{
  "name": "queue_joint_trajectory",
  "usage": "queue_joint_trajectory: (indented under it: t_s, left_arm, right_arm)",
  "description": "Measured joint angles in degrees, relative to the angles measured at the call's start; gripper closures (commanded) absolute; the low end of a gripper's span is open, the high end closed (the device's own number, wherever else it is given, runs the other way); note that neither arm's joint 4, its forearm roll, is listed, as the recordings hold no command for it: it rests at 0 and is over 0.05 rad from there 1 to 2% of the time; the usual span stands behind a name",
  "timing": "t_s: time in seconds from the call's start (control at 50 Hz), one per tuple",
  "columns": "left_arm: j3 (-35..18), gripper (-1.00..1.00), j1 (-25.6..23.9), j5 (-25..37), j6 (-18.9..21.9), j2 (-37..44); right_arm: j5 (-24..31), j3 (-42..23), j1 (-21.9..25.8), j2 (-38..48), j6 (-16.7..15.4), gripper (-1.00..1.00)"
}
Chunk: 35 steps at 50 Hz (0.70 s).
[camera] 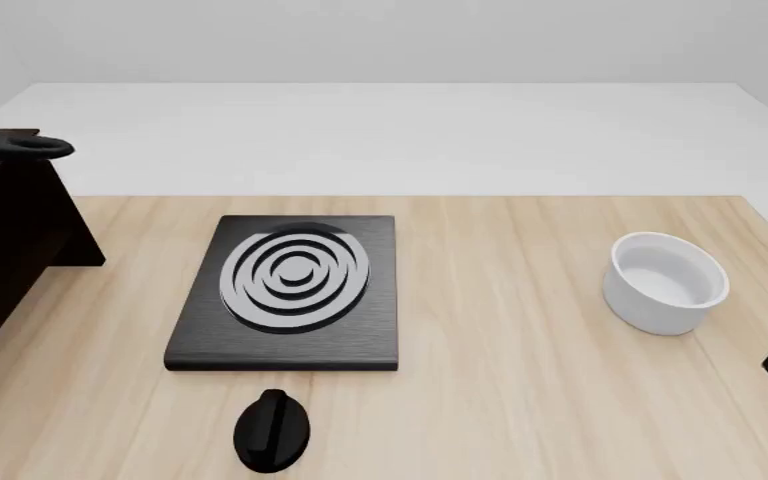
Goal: Put the frying pan on the cabinet shelf.
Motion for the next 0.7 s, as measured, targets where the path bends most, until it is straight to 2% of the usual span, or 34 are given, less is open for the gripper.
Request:
queue_joint_trajectory:
  t_s: [0.34,0.7]
  left_arm:
    - [0.9,1.00,2.5,-3.6,-3.7,4.9]
    - [2.2,1.00,3.0,-5.4,-5.4,6.8]
  right_arm:
    - [0.2,1.0,-0.2,-0.8,0.4,-1.00]
    - [-0.1,2.1,-0.4,-1.3,0.7,-1.00]
